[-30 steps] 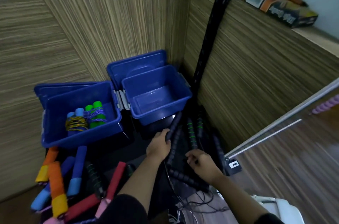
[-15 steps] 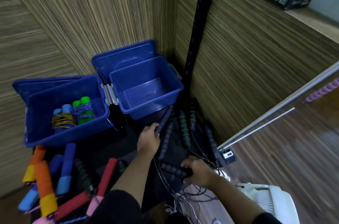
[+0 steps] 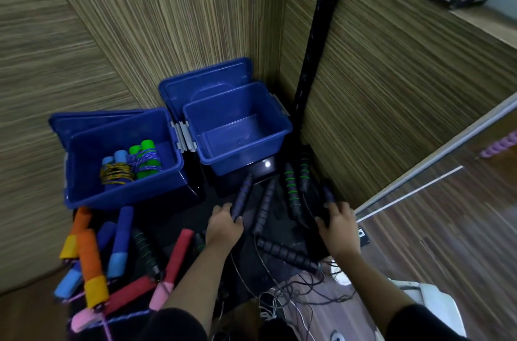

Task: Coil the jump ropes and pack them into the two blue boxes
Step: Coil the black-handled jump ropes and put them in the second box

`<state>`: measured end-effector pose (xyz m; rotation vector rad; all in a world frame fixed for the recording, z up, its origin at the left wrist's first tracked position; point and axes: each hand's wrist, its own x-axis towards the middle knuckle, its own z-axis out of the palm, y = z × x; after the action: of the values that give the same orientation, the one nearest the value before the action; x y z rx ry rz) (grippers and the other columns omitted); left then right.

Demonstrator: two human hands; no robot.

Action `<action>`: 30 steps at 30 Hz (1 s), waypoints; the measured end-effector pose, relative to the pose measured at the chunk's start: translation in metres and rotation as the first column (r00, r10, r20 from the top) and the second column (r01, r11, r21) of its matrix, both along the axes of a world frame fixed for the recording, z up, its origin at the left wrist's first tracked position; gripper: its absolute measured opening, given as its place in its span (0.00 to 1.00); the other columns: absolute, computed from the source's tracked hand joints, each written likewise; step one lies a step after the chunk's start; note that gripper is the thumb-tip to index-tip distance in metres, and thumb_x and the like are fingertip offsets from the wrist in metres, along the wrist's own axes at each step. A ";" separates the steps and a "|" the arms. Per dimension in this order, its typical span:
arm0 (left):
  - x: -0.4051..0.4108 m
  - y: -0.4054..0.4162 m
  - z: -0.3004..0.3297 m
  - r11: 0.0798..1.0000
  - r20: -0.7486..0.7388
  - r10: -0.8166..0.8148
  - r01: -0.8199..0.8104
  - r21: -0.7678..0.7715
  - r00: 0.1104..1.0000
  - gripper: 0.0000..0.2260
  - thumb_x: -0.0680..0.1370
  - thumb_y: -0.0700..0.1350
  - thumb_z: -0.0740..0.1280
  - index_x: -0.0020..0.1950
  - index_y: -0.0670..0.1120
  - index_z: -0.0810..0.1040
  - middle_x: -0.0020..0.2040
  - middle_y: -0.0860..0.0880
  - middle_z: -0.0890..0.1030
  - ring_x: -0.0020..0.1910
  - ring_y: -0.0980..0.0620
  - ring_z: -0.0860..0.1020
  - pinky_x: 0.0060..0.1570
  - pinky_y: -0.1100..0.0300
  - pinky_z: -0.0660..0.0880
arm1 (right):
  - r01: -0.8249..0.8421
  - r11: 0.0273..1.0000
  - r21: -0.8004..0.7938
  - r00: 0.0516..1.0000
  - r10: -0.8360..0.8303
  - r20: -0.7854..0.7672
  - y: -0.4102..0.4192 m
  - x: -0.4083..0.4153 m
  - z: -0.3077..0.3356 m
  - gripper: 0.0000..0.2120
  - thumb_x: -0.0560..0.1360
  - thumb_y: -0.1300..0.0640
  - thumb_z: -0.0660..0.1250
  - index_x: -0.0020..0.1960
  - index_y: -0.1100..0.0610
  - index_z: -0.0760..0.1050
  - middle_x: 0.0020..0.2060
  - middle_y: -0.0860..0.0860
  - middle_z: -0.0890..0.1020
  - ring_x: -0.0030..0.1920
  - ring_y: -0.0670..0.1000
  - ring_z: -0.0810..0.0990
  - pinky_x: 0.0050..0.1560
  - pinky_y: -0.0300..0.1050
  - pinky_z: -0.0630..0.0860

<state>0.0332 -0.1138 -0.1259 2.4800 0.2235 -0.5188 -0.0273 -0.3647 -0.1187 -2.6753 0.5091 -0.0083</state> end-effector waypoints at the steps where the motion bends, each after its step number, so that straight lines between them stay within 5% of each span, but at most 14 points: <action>1: -0.001 -0.001 0.001 1.000 -0.001 0.006 -0.006 0.002 1.000 0.18 0.78 0.45 0.65 0.66 0.41 0.71 0.59 0.40 0.72 0.56 0.40 0.74 0.56 0.51 0.73 | 0.050 0.998 -0.038 0.994 -0.053 -0.091 -0.004 0.001 0.003 0.21 0.70 0.57 0.72 0.61 0.60 0.74 0.53 0.61 0.73 0.54 0.65 0.73 0.52 0.57 0.74; 3: -0.004 -0.001 0.003 1.000 0.008 0.004 -0.004 0.010 1.000 0.18 0.77 0.44 0.65 0.66 0.41 0.70 0.60 0.40 0.73 0.58 0.41 0.73 0.57 0.51 0.72 | 0.093 0.995 -0.035 0.972 -0.098 -0.213 -0.012 0.003 0.005 0.24 0.72 0.57 0.70 0.65 0.57 0.69 0.57 0.61 0.70 0.58 0.66 0.71 0.56 0.59 0.73; 9: -0.008 -0.002 0.002 0.995 0.009 -0.098 0.098 0.034 0.995 0.29 0.78 0.40 0.62 0.77 0.49 0.55 0.65 0.43 0.70 0.61 0.41 0.72 0.60 0.48 0.72 | 0.197 0.952 0.233 0.972 -0.159 -0.175 -0.024 0.005 0.006 0.25 0.70 0.67 0.69 0.65 0.64 0.66 0.55 0.67 0.73 0.55 0.67 0.74 0.55 0.53 0.71; 17: -0.009 -0.005 0.023 0.980 -0.068 0.099 -0.109 -0.168 0.993 0.30 0.78 0.41 0.60 0.74 0.64 0.57 0.59 0.45 0.71 0.48 0.45 0.75 0.47 0.58 0.72 | 0.218 0.892 0.397 0.975 -0.215 -0.052 -0.023 -0.007 0.030 0.22 0.70 0.60 0.73 0.62 0.61 0.73 0.50 0.59 0.81 0.53 0.58 0.78 0.50 0.44 0.70; 24: -0.039 0.004 0.040 0.777 -0.163 0.279 -0.322 -0.541 0.946 0.26 0.74 0.35 0.67 0.65 0.59 0.67 0.44 0.46 0.79 0.40 0.48 0.79 0.45 0.51 0.78 | 0.275 0.776 0.567 0.933 -0.357 0.036 0.000 -0.033 0.051 0.18 0.65 0.55 0.78 0.52 0.60 0.80 0.43 0.53 0.82 0.45 0.51 0.80 0.49 0.42 0.74; 27: -0.056 0.006 0.054 0.650 -0.290 0.177 -0.333 -0.683 0.941 0.27 0.75 0.31 0.68 0.64 0.56 0.66 0.42 0.45 0.76 0.41 0.49 0.79 0.40 0.53 0.80 | 0.261 0.737 0.623 0.929 -0.368 0.046 0.012 -0.050 0.053 0.14 0.64 0.55 0.79 0.45 0.60 0.81 0.39 0.54 0.83 0.40 0.50 0.79 0.43 0.43 0.73; 30: -0.068 0.000 0.060 0.617 -0.342 0.053 -0.301 -0.728 0.938 0.29 0.74 0.29 0.68 0.65 0.57 0.66 0.51 0.41 0.79 0.48 0.46 0.81 0.39 0.55 0.80 | 0.207 0.694 0.690 0.937 -0.343 0.063 0.027 -0.064 0.057 0.12 0.64 0.54 0.79 0.43 0.58 0.82 0.37 0.53 0.83 0.38 0.49 0.79 0.41 0.42 0.75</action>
<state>-0.0343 -0.1134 -0.0656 1.5003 0.2867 -0.7097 -0.0910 -0.3378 -0.0619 -1.8357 0.6936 -0.1373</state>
